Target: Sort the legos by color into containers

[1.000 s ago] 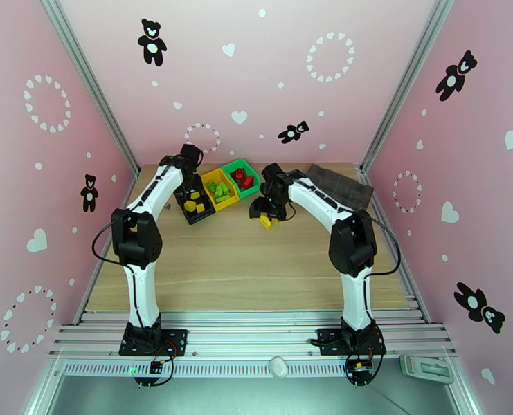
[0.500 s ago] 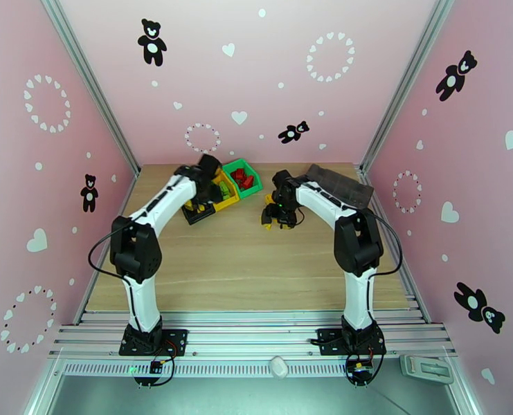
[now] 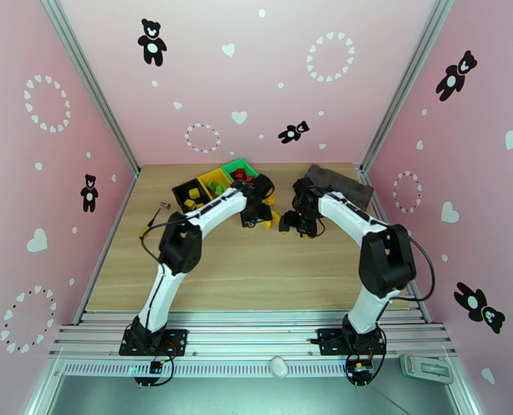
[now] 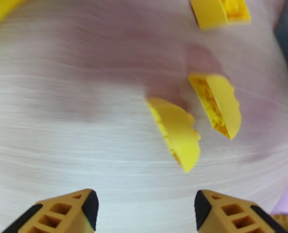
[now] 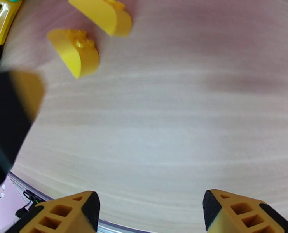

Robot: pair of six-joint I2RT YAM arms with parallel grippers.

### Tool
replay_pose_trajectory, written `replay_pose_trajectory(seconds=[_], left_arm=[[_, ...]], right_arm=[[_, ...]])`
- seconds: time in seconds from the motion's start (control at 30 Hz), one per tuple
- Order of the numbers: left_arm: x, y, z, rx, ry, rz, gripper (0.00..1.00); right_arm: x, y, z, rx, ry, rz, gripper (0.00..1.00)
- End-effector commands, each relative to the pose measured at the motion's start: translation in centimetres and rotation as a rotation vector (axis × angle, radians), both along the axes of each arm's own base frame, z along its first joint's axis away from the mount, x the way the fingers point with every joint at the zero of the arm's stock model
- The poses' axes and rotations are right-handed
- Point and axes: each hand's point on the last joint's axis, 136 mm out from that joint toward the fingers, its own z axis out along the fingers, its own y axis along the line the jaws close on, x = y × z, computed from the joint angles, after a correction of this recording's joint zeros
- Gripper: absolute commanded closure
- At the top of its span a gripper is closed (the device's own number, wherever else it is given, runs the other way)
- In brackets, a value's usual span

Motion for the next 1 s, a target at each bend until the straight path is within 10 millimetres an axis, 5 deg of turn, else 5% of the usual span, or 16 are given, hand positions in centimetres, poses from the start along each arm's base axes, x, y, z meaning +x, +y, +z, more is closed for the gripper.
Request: replay_pose_trajectory(seconds=[0.0,0.4,0.97], left_arm=[[0.1,-0.5,0.1,-0.016,0.031,0.037,0.29],[1.4,-1.0,-3.2,0.033,0.043,0.061,0.32],[2.1,1.0,-1.0,0.073,-0.022,0.044,0.74]], right_arm=[[-0.8,-1.1,0.9,-0.013,-0.034,-0.016,0.24],[-2.2,-1.9,1.8,-0.001,-0.047,-0.019,0.24],[-1.7,-0.9,1.7,0.050,-0.042,-0.026,0.26]])
